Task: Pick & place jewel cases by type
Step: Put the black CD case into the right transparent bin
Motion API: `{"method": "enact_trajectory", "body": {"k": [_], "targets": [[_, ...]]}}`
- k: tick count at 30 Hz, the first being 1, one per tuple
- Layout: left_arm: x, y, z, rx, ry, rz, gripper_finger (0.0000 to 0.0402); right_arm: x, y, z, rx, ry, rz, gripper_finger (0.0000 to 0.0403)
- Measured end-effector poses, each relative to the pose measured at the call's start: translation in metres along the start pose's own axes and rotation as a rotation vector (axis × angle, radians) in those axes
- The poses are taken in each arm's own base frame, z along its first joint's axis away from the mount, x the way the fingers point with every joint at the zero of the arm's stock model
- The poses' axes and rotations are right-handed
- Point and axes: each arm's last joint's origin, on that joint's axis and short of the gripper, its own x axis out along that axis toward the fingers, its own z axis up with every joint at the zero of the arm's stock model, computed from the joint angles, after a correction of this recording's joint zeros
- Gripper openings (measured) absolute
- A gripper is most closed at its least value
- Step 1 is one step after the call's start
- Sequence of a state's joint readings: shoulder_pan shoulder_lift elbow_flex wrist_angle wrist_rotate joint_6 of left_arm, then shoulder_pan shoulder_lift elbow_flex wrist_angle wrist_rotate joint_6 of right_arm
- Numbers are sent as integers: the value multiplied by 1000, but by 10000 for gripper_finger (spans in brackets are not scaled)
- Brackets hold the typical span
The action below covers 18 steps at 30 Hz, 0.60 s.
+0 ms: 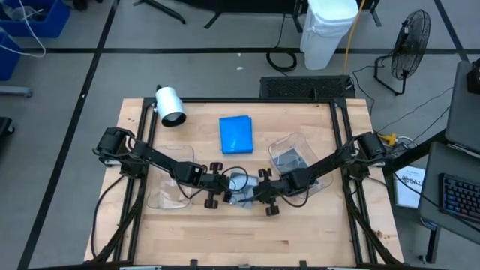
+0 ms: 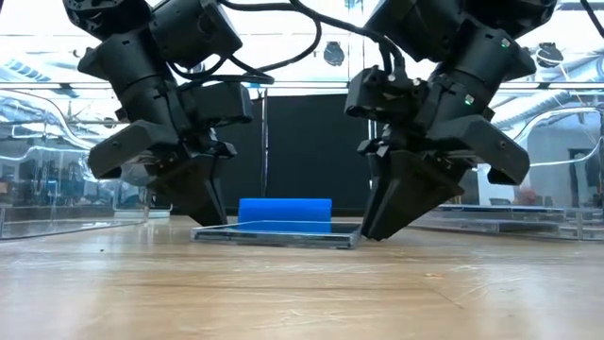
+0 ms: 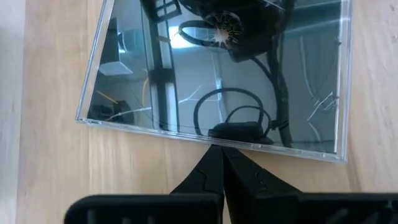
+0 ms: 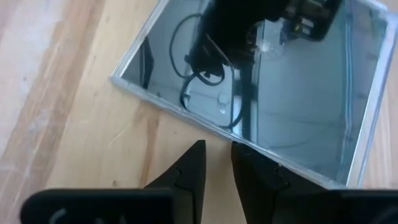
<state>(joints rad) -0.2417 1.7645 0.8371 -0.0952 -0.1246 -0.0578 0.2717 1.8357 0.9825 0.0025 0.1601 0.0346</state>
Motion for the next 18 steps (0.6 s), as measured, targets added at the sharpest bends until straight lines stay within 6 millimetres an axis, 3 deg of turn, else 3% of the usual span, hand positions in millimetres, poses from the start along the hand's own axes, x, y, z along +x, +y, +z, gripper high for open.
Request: {"method": "enact_trajectory", "body": {"k": [9, 18], "targets": [[0, 0, 0, -3, 0, 5, 4, 0, 0, 1, -150, -14, -9, 49], [0, 0, 0, -12, 0, 9, 5, -1, -3, -1, -297, 32, -218, 43]]}}
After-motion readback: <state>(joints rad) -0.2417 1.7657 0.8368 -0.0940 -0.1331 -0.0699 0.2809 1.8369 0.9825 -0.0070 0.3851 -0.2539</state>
